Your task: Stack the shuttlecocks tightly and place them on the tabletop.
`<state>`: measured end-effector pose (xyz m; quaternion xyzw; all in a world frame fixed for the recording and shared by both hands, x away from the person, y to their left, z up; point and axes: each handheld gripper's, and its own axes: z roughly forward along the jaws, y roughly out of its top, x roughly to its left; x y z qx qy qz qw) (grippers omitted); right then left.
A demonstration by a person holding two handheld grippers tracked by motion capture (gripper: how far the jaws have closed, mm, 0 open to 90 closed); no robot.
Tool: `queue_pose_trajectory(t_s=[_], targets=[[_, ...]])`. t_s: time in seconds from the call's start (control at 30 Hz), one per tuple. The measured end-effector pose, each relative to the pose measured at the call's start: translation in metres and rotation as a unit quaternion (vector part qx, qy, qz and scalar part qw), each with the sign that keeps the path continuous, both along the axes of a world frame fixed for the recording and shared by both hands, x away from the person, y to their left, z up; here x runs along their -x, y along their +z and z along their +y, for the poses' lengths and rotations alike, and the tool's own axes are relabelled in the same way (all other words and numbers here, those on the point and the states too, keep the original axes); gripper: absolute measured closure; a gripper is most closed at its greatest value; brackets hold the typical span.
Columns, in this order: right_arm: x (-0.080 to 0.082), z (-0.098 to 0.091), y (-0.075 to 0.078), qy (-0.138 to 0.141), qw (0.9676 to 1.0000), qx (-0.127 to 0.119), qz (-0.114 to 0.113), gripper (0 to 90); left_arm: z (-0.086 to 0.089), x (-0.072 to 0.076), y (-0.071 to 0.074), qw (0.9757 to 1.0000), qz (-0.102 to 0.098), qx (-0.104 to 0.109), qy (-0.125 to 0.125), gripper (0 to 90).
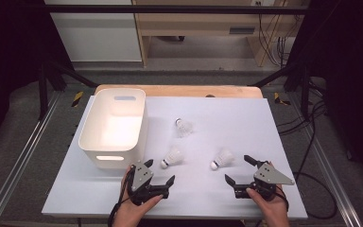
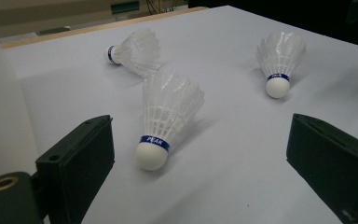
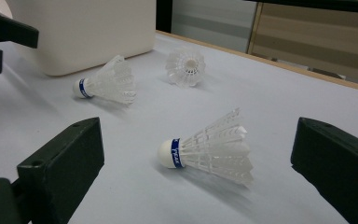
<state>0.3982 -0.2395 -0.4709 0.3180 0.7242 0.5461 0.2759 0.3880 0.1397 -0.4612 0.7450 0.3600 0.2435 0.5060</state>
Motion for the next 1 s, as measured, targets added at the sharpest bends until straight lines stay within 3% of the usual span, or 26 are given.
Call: queue_pose_trajectory(t_s=[0.13,0.23,0.3,0.5,0.63,0.73,1.0], targets=[[0.0,0.0,0.0,-0.001,1.0,0.003,0.001,3.0,0.016,0.009,-0.002,0.9998,-0.011,0.014,0.008,7.5],[0.0,0.001,-0.001,-0.002,1.0,0.007,0.001,3.0,0.024,0.015,-0.004,0.9989,-0.043,0.017,-0.002,6.2],[-0.001,0.002,-0.002,-0.002,0.9999,0.011,0.004,3.0,0.031,0.018,-0.003,0.9979,-0.056,0.034,0.0,5.9],[0.0,0.005,-0.002,-0.001,0.9998,0.019,0.003,3.1,0.052,0.024,0.0,0.9949,-0.081,0.055,0.025,5.3],[-0.001,0.005,-0.002,-0.001,0.9998,0.017,0.002,3.1,0.068,0.029,0.003,0.9916,-0.104,0.063,0.044,4.5],[-0.001,0.004,-0.001,-0.003,0.9999,0.016,0.001,3.1,0.081,0.032,0.006,0.9882,-0.117,0.068,0.072,4.7],[-0.001,0.003,-0.002,-0.006,0.9999,0.015,0.004,3.1,0.11,0.032,0.006,0.9813,-0.127,0.072,0.126,4.6]])
